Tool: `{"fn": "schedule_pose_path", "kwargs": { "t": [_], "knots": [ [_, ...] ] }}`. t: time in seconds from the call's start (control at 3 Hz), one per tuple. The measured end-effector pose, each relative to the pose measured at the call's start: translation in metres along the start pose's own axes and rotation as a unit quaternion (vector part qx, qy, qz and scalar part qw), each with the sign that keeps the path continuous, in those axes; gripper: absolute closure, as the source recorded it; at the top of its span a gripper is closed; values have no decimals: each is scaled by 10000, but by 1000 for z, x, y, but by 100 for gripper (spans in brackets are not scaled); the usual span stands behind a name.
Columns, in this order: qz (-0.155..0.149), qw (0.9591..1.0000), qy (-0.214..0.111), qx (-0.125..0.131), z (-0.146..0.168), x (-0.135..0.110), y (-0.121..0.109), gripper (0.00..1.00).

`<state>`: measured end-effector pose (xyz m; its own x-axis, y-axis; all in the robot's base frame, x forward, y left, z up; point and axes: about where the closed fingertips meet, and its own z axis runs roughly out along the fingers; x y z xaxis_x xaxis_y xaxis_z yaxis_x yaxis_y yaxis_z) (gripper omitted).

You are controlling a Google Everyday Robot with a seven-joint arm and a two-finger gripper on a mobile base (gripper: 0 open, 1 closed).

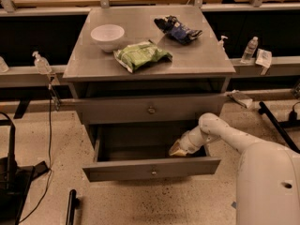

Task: Open middle drawer

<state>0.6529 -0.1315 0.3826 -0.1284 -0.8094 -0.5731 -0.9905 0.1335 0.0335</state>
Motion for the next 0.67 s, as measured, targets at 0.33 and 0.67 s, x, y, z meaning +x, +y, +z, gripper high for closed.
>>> {"fn": "schedule_pose_path", "kwargs": {
  "t": [0.33, 0.67],
  "knots": [
    [-23, 9997, 7, -229, -3, -5, 25, 100],
    [-20, 9997, 6, -250, -3, -5, 28, 100]
  ]
}}
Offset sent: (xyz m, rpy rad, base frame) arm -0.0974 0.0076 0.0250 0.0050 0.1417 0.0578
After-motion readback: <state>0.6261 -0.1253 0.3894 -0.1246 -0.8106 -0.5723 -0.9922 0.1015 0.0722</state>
